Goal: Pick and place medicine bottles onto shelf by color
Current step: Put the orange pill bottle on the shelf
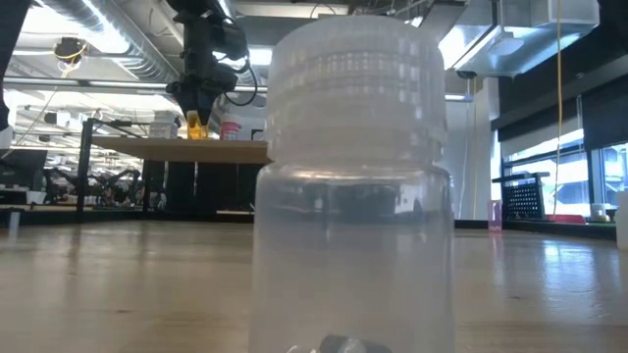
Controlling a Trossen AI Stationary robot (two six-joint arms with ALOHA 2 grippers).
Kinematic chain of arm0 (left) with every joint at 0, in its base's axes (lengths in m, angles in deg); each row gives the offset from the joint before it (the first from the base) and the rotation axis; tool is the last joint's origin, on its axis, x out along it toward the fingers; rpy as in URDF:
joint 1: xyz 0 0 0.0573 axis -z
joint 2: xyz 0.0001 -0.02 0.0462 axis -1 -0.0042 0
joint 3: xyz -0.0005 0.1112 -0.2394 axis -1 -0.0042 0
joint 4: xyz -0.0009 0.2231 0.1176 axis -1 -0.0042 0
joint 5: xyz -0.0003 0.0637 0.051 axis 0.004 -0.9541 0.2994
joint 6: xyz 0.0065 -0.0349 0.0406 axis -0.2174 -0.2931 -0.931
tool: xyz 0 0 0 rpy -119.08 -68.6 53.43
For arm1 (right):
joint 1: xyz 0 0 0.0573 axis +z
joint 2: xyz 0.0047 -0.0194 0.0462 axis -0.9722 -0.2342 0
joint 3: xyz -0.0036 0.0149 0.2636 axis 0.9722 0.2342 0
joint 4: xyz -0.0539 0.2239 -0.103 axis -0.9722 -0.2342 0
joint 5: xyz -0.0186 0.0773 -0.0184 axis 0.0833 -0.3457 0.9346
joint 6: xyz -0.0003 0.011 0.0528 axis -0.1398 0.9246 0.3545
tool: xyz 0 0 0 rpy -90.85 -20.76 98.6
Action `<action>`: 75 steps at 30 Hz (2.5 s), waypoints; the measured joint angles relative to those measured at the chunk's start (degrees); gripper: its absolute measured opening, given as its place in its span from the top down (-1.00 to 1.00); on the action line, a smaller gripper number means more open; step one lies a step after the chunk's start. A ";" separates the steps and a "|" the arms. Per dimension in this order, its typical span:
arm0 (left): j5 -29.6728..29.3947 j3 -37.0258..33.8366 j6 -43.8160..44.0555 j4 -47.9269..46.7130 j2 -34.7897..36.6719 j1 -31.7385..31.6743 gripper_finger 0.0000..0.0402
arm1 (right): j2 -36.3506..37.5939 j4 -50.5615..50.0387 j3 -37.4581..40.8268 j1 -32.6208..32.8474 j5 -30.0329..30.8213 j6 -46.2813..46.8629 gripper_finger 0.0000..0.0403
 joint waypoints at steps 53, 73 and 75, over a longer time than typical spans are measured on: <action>0.93 -3.98 0.02 2.47 -0.07 0.02 -0.03 | -0.04 0.01 0.00 0.01 0.00 0.05 -0.25; 4.01 -3.98 -0.14 2.95 -0.04 -1.03 -0.04 | -0.04 0.02 0.00 0.01 0.00 0.07 -0.25; 3.69 -3.98 -0.74 2.93 -0.04 -1.03 -0.04 | -0.04 0.02 0.00 0.00 0.00 0.05 -0.25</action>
